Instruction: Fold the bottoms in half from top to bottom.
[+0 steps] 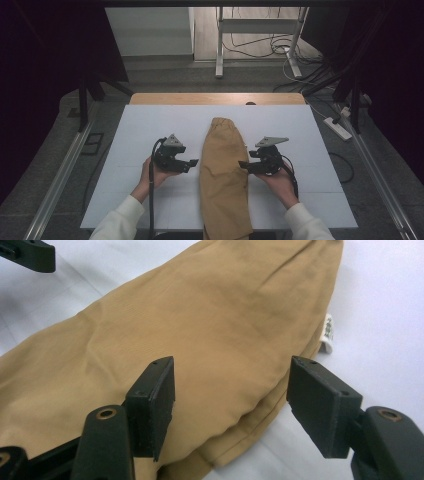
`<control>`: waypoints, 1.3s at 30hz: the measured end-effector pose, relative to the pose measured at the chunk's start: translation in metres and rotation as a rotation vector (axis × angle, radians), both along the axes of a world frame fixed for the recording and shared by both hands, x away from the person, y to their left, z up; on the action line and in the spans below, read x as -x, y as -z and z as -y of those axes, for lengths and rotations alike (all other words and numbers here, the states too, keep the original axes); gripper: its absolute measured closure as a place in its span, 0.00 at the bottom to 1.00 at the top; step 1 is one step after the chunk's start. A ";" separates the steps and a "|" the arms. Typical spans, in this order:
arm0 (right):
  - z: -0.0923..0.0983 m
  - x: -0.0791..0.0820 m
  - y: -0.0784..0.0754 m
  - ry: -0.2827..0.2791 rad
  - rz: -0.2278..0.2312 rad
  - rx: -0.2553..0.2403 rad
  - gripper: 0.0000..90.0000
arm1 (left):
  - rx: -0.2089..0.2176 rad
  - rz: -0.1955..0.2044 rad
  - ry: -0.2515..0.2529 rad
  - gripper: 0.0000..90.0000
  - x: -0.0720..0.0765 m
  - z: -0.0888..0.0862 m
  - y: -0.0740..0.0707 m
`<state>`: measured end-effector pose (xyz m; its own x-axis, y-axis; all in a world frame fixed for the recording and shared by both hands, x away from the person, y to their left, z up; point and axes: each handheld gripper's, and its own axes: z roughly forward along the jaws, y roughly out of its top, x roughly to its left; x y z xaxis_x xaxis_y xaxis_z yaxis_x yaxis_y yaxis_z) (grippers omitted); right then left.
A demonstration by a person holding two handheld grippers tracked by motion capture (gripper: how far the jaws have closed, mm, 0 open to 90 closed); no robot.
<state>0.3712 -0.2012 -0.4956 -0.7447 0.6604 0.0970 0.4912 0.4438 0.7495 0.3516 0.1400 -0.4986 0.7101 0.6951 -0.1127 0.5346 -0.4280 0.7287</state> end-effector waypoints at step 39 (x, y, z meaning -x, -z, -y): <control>-0.013 -0.057 -0.001 0.037 -0.004 0.057 0.40 | 0.022 -0.043 -0.043 0.27 -0.075 0.019 0.000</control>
<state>0.4277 -0.1885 -0.4946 -0.7196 0.6918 0.0609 0.5107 0.4677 0.7214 0.4265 0.1214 -0.4985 0.6736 0.7220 -0.1581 0.5832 -0.3878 0.7138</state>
